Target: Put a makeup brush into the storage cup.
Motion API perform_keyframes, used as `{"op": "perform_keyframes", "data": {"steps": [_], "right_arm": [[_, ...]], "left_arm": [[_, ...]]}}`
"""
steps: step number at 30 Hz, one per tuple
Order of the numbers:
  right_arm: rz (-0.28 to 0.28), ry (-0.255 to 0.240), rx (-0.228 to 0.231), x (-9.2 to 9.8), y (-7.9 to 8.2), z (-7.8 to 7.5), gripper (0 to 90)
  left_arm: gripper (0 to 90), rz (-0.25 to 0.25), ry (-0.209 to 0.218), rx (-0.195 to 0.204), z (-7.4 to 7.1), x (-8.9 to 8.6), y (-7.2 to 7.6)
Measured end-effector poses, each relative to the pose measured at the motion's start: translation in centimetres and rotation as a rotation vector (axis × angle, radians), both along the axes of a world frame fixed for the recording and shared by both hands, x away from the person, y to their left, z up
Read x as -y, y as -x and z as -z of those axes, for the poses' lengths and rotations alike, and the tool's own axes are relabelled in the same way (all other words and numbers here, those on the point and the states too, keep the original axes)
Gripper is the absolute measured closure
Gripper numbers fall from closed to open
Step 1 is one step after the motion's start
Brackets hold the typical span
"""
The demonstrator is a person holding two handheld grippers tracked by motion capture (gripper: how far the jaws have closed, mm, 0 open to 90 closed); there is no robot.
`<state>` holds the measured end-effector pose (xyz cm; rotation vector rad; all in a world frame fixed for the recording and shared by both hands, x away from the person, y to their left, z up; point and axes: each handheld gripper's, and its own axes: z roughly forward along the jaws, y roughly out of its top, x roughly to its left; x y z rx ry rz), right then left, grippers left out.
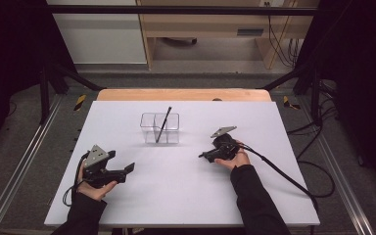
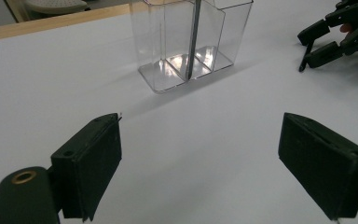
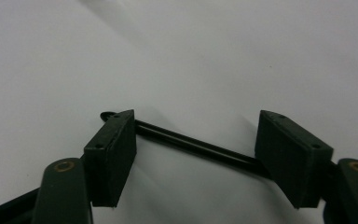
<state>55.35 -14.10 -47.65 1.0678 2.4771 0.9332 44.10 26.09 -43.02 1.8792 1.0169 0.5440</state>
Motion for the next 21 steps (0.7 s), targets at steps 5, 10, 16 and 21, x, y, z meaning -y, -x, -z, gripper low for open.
{"op": "perform_keyframes", "data": {"steps": [5, 10, 16, 21], "right_arm": [[0.006, 0.011, -0.006, 0.08, 0.18, -0.26, 42.4], [0.016, 0.022, -0.021, 0.18, 0.31, -0.54, 53.7], [0.01, 0.037, -0.027, 0.3, 0.38, -0.74, 62.8], [0.01, 0.051, -0.033, 0.36, 0.56, -0.9, 67.5]], "left_arm": [[12.6, 0.0, -0.001, 0.0, 0.01, 0.06, 0.01], [12.6, 0.001, -0.001, -0.001, 0.02, 0.08, 0.01], [12.7, 0.001, -0.002, -0.002, 0.05, 0.11, 0.0], [12.7, 0.004, -0.006, -0.003, 0.07, 0.17, 0.0]]}}
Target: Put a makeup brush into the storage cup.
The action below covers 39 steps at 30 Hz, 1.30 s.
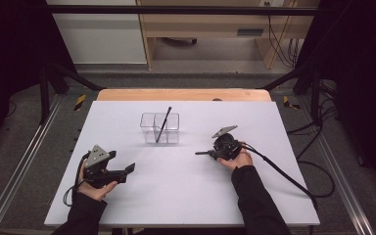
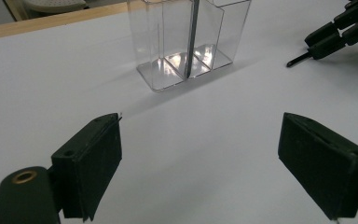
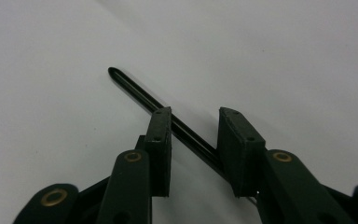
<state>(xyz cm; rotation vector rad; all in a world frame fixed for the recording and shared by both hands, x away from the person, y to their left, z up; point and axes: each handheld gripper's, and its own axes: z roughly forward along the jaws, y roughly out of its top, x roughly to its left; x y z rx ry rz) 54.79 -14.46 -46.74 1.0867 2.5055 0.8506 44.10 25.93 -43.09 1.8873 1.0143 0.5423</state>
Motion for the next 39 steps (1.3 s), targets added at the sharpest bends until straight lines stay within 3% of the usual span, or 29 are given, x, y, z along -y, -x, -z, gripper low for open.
{"op": "perform_keyframes", "data": {"steps": [8, 16, 29, 39], "right_arm": [[-0.013, 0.019, -0.007, 0.1, 0.2, -0.3, 74.0], [-0.026, 0.026, 0.0, 0.1, 0.3, -0.1, 72.4], [-0.043, -0.009, -0.075, 0.2, 0.9, -0.5, 81.6], [-0.055, -0.018, -0.086, 0.1, 1.5, -0.5, 83.3]], "left_arm": [[12.7, 0.001, -0.002, -0.001, 0.0, 0.1, 0.0], [12.7, 0.003, -0.003, -0.003, 0.1, 0.1, 0.0], [12.7, 0.007, -0.01, -0.004, 0.1, 0.2, 0.0], [12.8, 0.009, -0.011, -0.005, 0.1, 0.3, 0.0]]}}
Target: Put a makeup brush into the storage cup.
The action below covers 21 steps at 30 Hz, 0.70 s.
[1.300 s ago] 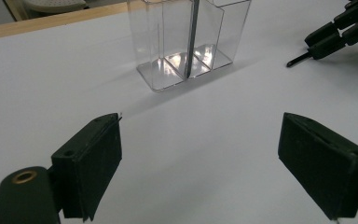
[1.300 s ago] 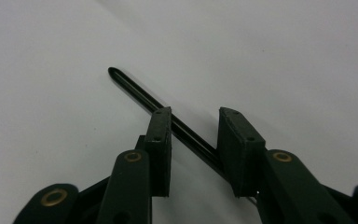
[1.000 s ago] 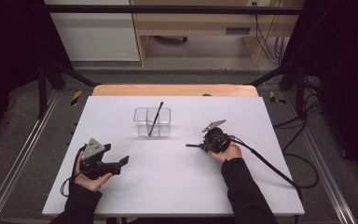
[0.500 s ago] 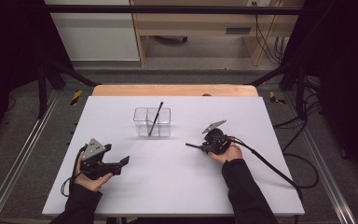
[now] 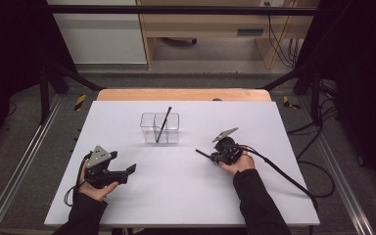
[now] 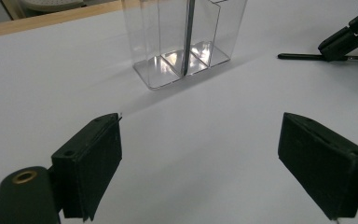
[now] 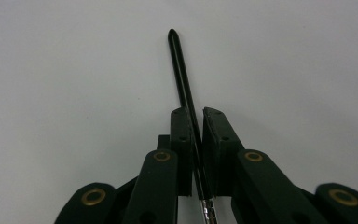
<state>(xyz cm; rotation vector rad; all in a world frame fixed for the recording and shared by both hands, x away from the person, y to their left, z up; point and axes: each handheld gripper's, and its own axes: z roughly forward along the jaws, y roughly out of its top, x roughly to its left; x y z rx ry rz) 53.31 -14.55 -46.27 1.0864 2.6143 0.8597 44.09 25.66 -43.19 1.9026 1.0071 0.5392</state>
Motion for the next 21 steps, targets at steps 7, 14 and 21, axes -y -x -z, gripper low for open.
{"op": "perform_keyframes", "data": {"steps": [7, 14, 21], "right_arm": [[-0.004, 0.02, 0.019, -0.1, 0.16, 0.16, 83.2], [0.025, 0.015, 0.021, -0.18, 0.41, 0.2, 84.2], [0.008, 0.02, 0.056, -0.2, 0.67, -0.03, 77.5]], "left_arm": [[12.7, 0.0, 0.001, -0.001, 0.03, 0.02, -0.02], [12.7, 0.001, -0.003, -0.001, 0.02, 0.04, 0.0], [12.8, 0.004, -0.006, -0.003, 0.05, 0.08, -0.02]]}}
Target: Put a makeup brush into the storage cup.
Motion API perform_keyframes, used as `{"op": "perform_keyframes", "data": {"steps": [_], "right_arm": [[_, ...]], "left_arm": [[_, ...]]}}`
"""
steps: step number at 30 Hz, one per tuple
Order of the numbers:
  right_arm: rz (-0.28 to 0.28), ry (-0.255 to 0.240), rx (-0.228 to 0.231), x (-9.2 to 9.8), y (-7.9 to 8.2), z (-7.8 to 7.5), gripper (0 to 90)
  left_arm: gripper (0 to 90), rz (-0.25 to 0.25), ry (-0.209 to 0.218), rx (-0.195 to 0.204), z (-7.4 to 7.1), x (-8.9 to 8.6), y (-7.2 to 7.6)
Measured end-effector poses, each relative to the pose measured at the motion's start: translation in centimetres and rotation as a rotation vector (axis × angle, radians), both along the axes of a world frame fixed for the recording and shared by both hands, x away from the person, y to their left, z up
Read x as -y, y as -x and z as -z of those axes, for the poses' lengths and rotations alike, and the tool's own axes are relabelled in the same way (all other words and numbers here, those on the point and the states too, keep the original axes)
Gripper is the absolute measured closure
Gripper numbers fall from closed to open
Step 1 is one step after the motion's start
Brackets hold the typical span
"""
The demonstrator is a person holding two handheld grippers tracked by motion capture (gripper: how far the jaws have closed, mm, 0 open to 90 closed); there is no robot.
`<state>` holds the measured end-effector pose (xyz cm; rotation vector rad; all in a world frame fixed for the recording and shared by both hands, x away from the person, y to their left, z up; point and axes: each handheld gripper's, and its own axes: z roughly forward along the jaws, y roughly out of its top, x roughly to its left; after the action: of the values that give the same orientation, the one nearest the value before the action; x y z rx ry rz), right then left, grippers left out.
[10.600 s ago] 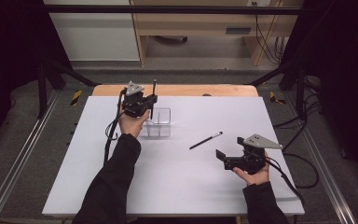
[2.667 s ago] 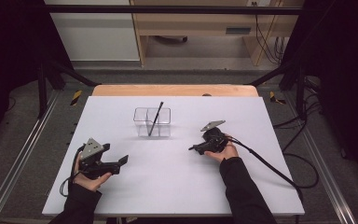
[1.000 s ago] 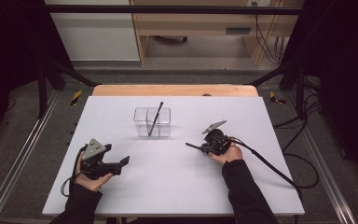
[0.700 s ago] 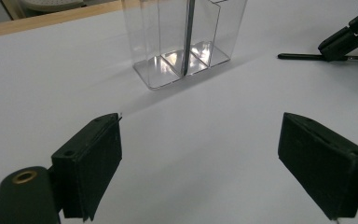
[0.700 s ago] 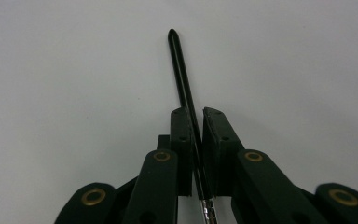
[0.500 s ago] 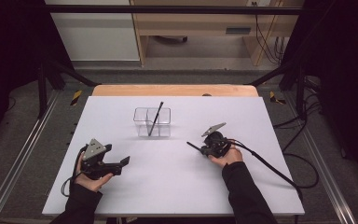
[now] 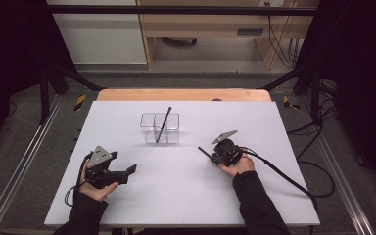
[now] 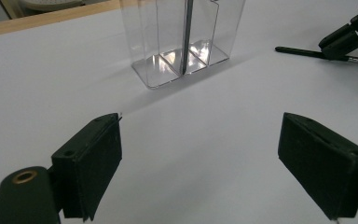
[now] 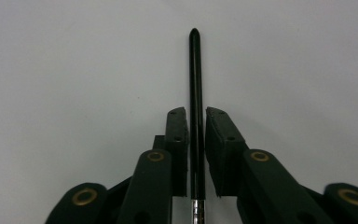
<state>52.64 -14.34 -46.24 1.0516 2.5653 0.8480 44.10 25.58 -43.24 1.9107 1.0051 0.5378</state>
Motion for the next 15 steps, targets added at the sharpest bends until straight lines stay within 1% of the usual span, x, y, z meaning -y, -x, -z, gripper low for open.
{"op": "perform_keyframes", "data": {"steps": [2, 4, 5, 10, 13, 15], "right_arm": [[-0.005, -0.007, 0.007, 0.2, 0.1, -0.7, 74.1], [-0.005, -0.006, 0.0, 0.3, 0.0, -0.9, 72.7], [-0.003, 0.003, -0.006, 0.4, 0.0, -1.2, 72.1], [-0.009, 0.053, -0.055, 0.3, -0.3, -1.9, 69.4], [-0.007, 0.062, -0.089, 0.1, -0.6, -1.9, 69.1], [-0.007, 0.075, -0.102, 0.0, -0.7, -1.8, 69.2]], "left_arm": [[12.8, 0.0, 0.0, 0.0, 0.0, 0.0, 0.0], [12.7, 0.0, 0.003, 0.001, 0.0, 0.0, 0.0], [12.8, 0.0, 0.002, 0.001, 0.0, 0.0, 0.0], [12.7, 0.002, 0.001, -0.001, 0.0, 0.1, 0.0], [12.7, 0.002, 0.001, -0.002, 0.0, 0.0, 0.0], [12.7, 0.003, 0.001, -0.004, 0.0, 0.0, 0.0]]}}
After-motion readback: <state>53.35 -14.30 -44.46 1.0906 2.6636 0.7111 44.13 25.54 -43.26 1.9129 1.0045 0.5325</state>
